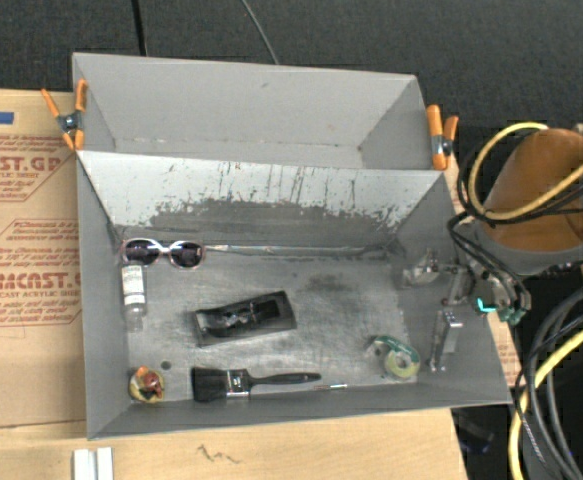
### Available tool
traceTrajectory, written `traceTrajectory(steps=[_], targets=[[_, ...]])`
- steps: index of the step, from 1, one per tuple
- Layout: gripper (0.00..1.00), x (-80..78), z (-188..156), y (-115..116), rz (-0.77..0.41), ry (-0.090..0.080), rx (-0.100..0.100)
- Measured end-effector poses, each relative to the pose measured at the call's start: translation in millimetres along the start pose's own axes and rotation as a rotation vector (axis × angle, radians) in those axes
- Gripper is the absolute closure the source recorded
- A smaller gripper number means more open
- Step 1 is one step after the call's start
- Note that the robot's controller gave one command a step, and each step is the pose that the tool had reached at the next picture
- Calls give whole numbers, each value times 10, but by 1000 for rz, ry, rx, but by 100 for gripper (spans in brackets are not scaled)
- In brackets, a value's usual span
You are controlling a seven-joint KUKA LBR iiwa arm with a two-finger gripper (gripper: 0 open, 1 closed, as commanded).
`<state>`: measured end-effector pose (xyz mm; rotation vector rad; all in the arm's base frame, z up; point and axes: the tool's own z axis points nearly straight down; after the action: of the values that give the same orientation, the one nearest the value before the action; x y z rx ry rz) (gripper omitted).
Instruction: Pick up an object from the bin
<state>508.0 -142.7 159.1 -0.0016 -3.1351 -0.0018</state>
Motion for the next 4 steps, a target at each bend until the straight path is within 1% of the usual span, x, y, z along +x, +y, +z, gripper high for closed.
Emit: traceTrajectory(steps=[1, 2, 3, 4], targets=[[0, -20, -38, 4, -1, -7, 2], [100, 113, 856, 50, 84, -12, -1], [100, 113, 856, 50, 84, -12, -1], [100, 107, 399, 58, 91, -1, -2]])
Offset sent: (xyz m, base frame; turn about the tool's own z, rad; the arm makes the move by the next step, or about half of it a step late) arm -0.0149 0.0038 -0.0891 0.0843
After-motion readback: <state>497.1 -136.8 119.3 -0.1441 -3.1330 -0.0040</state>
